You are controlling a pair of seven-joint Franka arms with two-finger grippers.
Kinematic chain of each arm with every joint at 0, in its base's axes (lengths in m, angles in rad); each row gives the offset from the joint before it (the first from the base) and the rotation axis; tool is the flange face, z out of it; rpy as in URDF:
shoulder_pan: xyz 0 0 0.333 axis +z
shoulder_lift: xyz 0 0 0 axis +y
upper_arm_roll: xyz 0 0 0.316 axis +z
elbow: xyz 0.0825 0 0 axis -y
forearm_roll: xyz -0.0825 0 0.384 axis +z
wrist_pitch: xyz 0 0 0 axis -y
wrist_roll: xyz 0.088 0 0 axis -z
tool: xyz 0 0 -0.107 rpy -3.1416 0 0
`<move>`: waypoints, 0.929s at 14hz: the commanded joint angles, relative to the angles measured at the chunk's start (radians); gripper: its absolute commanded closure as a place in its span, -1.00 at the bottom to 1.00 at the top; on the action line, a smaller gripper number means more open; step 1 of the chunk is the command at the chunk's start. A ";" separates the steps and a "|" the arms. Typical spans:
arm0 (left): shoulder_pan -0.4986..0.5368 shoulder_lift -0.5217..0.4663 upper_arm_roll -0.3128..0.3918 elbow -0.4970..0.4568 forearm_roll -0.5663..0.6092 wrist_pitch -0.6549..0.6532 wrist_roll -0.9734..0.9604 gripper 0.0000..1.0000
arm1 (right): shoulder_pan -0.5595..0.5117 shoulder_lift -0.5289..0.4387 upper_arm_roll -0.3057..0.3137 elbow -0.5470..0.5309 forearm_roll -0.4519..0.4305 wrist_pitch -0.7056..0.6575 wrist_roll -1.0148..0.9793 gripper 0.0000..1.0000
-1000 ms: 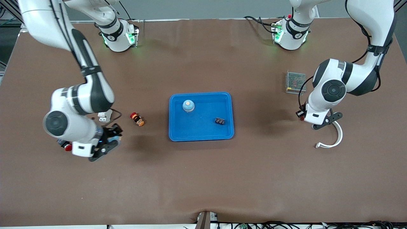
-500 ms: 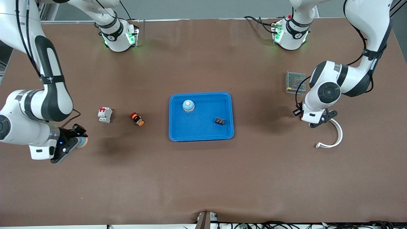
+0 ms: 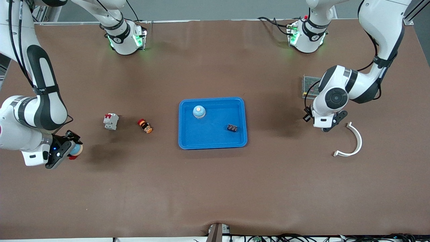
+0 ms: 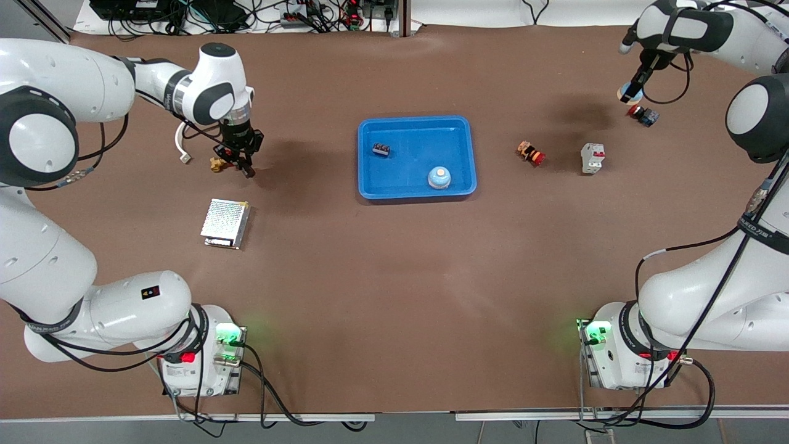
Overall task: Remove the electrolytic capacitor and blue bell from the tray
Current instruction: 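Set the capacitor by the red valve while the right gripper carries the bell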
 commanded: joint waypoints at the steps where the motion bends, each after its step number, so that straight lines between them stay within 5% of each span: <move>1: 0.035 0.021 -0.009 -0.011 0.001 0.029 -0.084 1.00 | -0.031 -0.024 0.022 -0.092 -0.001 0.072 -0.024 -0.13; 13: 0.046 0.054 -0.005 -0.008 0.018 0.024 -0.186 1.00 | -0.082 -0.024 0.029 -0.281 0.010 0.313 -0.082 -0.14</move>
